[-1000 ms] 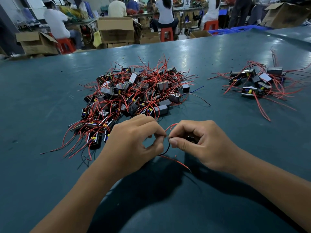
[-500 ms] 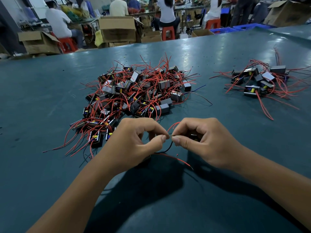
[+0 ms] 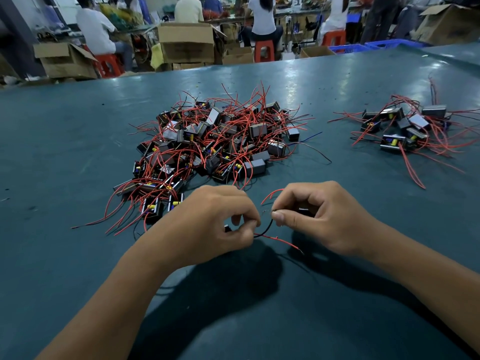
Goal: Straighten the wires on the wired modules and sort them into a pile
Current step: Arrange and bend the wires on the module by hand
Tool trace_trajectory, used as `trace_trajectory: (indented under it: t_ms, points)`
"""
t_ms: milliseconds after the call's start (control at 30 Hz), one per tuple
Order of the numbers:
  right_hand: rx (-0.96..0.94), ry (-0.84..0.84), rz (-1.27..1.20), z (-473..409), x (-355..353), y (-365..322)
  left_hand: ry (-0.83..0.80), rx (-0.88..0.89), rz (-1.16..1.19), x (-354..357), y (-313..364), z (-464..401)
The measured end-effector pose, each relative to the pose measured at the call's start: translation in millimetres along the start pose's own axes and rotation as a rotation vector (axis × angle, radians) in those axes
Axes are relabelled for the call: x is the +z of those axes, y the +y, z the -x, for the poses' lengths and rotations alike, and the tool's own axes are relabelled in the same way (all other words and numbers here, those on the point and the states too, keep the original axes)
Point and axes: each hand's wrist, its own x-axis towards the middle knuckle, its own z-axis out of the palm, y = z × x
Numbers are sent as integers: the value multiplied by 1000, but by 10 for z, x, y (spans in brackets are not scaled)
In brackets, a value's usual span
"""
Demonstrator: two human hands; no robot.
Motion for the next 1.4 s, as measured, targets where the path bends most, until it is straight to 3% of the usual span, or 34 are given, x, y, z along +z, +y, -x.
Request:
trace_trajectory:
  t_ms: [200,400,700,1033,1267,1400]
  points:
    - [-10,-35,15,14,27,32,111,-56,69,-30,-57,-10]
    - [-32,-42,42,15,39,35,-29,-159,303,27,-123,16]
    - [-29,-35,26,25,42,13,-51,-211,430,7,-114,8]
    - [-10,-32,-50,32,63,5,-62,-243,417,37,-74,-4]
    - [53,-6,-319,36,99,-45,-71,-262,479,46,-65,-12]
    - [97,32,-363,32,103,-66,13,-206,323,82,-83,-1]
